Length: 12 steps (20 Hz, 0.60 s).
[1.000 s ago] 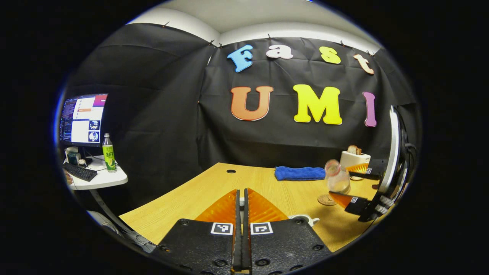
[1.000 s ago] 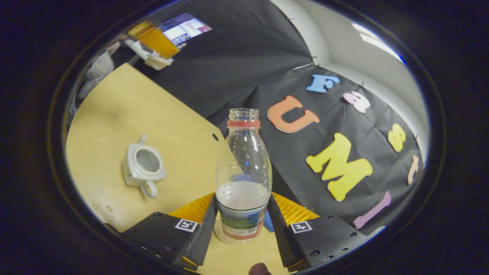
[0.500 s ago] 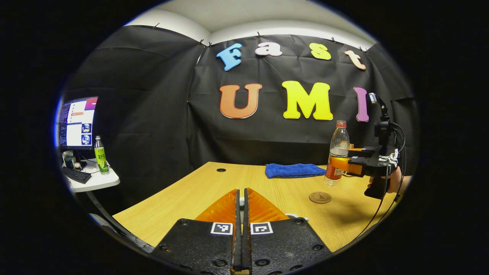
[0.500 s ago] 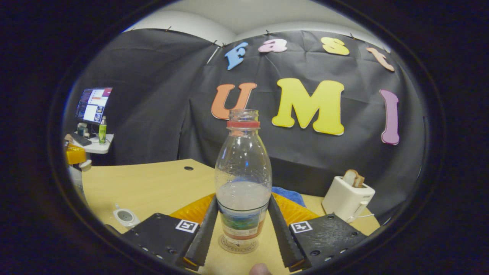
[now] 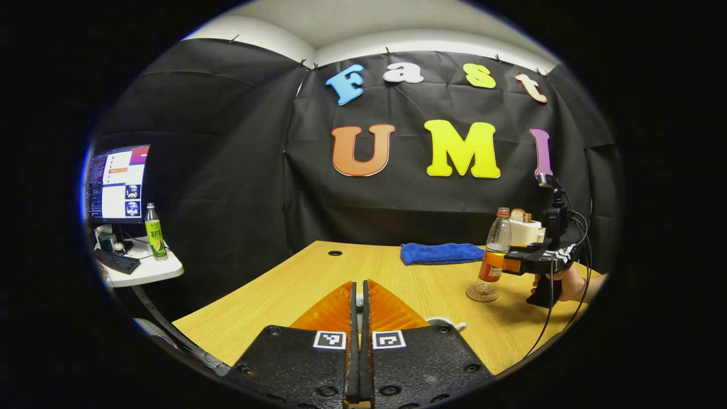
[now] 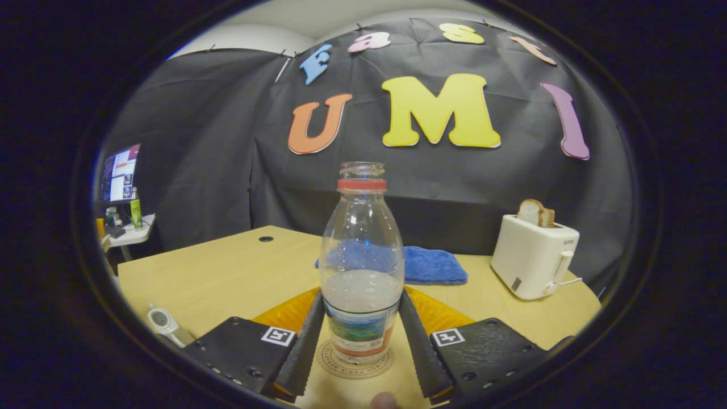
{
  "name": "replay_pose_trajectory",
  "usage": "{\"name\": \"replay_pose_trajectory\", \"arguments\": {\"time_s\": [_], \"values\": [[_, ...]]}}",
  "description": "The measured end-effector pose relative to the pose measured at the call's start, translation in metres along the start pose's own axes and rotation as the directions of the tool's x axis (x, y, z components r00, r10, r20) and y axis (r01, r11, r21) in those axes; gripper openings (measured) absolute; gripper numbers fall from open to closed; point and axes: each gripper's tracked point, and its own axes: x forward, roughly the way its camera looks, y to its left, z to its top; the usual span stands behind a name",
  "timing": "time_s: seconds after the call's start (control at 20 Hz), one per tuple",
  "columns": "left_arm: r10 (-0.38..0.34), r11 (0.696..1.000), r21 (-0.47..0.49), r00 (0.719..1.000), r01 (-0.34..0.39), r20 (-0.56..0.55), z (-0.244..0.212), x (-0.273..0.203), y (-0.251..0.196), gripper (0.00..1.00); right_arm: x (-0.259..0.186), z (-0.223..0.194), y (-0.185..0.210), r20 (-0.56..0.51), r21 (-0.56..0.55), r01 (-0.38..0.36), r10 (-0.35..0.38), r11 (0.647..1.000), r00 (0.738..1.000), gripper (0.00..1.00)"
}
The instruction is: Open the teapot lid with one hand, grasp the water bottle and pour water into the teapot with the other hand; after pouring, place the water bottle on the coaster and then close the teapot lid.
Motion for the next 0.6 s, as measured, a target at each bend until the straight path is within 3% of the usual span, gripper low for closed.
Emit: {"name": "replay_pose_trajectory", "arguments": {"time_s": [0.6], "values": [[0.005,1.0,0.007,1.0,-0.005,-0.016,-0.004,0.001,0.002,0.02,0.002,-0.014,0.006,-0.008,-0.005,0.004,-0.005,1.0,1.0,0.76]]}}
